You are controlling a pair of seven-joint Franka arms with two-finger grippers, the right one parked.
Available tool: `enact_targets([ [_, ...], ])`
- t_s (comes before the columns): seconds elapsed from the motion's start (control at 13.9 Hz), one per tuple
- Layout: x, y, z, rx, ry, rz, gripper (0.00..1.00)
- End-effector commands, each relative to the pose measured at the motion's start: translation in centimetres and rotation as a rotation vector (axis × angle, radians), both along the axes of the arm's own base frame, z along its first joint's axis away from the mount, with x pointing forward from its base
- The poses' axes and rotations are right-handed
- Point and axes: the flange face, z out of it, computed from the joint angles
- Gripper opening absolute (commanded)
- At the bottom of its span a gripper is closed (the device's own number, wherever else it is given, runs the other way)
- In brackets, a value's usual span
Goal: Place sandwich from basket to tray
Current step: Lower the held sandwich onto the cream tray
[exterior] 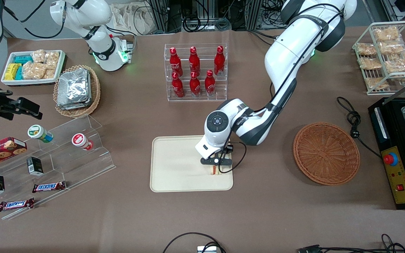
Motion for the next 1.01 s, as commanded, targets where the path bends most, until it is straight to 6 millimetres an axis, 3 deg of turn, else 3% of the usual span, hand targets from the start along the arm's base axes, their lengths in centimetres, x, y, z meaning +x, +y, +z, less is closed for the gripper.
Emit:
enact_targets([
  [0.0,0.3,-0.9,-0.3,0.010,-0.041,0.019,0.56],
  [0.07,0.3,-1.0,-0.4,0.008,-0.041,0.062,0.88],
  [0.14,0.4,-0.9,-0.3,0.006,-0.043,0.094,1.00],
  [0.43,0.9,-0.7,2.0,-0.014,-0.065,0.143,1.00],
  [0.65,1.7,-0.1,5.9,-0.031,-0.106,0.240,1.00],
  [0.79,2.4,1.7,8.9,0.007,-0.099,0.276,1.00],
  [0.93,4.1,4.9,12.7,0.020,-0.115,0.327,1.00],
])
